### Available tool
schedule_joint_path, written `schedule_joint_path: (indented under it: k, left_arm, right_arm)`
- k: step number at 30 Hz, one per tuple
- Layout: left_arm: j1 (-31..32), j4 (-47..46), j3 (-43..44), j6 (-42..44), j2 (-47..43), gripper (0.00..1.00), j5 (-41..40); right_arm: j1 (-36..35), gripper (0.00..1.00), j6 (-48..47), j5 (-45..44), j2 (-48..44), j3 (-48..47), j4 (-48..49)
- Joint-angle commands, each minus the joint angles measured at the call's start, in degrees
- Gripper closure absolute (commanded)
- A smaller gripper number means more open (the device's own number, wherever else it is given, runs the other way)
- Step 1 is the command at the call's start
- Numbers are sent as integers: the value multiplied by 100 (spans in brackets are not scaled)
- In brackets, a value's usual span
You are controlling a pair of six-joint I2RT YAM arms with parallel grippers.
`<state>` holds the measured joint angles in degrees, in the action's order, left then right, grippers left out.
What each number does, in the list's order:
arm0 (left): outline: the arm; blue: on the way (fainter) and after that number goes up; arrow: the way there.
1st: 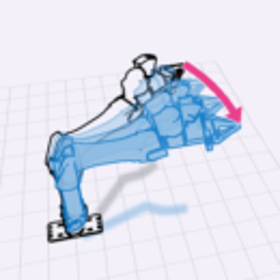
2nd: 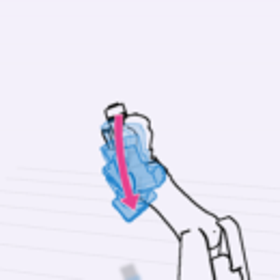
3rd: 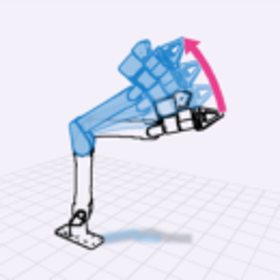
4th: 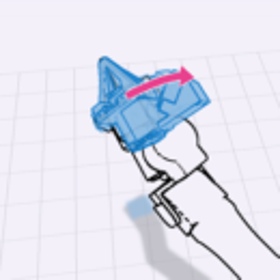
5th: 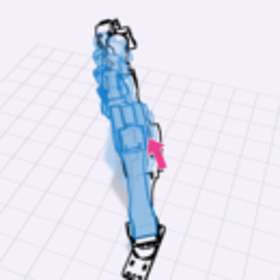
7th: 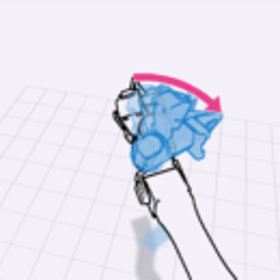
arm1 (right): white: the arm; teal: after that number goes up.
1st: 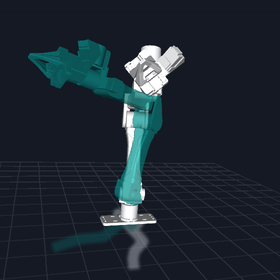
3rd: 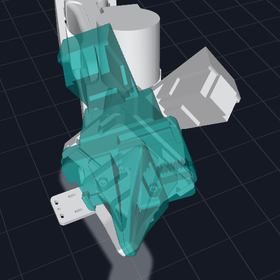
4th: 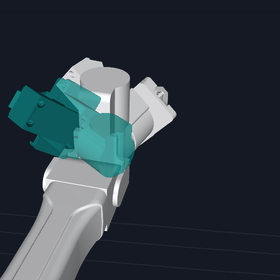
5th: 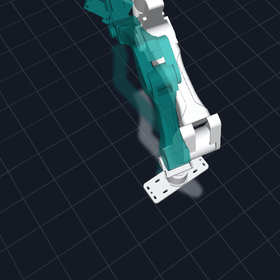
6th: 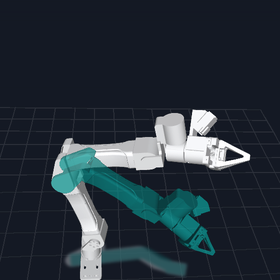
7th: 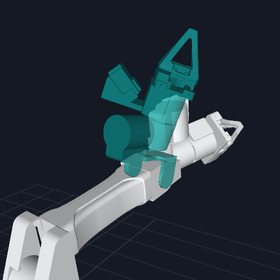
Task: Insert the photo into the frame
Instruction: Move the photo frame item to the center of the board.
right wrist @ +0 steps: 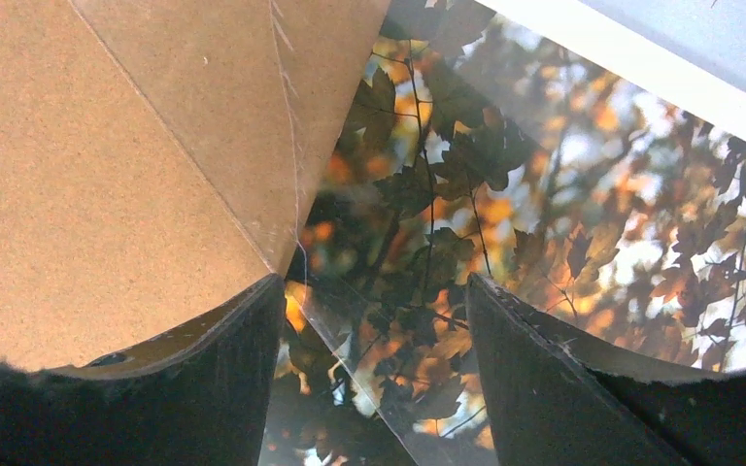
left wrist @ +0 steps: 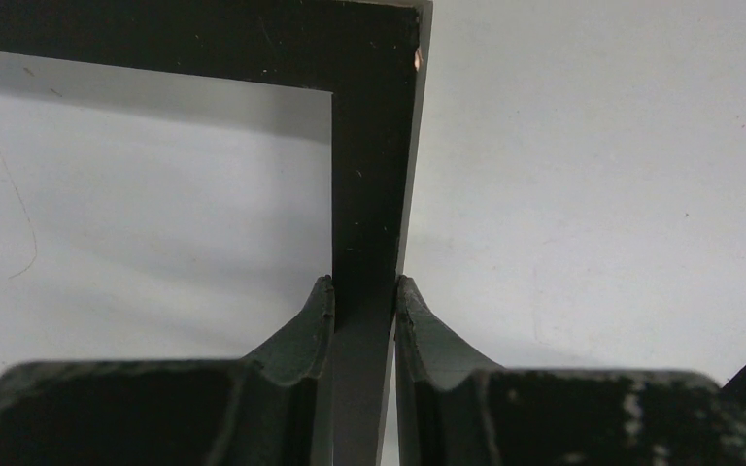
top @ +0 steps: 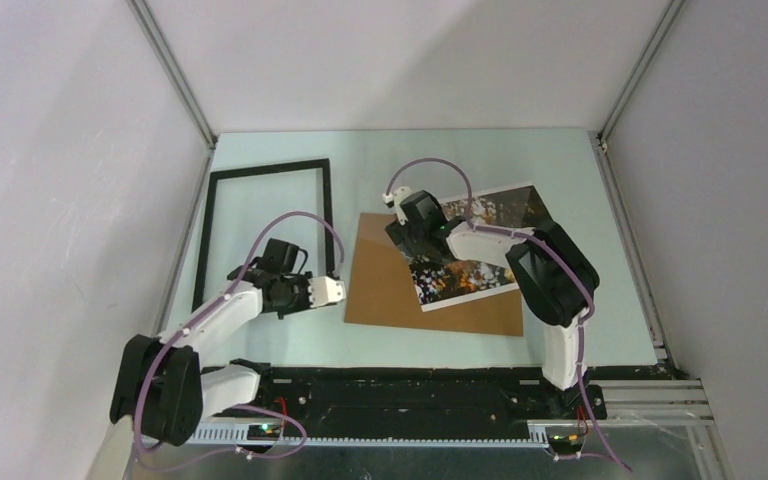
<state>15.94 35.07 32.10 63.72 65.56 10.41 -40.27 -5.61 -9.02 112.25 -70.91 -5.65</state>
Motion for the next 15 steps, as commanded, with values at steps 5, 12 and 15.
schedule_joint_path:
  k: [5,12,15]
  left_arm:
    - [191,-505,577,8,482,99,-183]
    - [221,-517,685,-63,824,85,-580]
    - [217,-513,670,-81,813,74,-766]
  right_arm:
    - [176,23,-184,362,-669,183,-464]
    - [501,13,-266,535,-1381,183,-780]
    - [751,7,-332,549,-1595,183,-869]
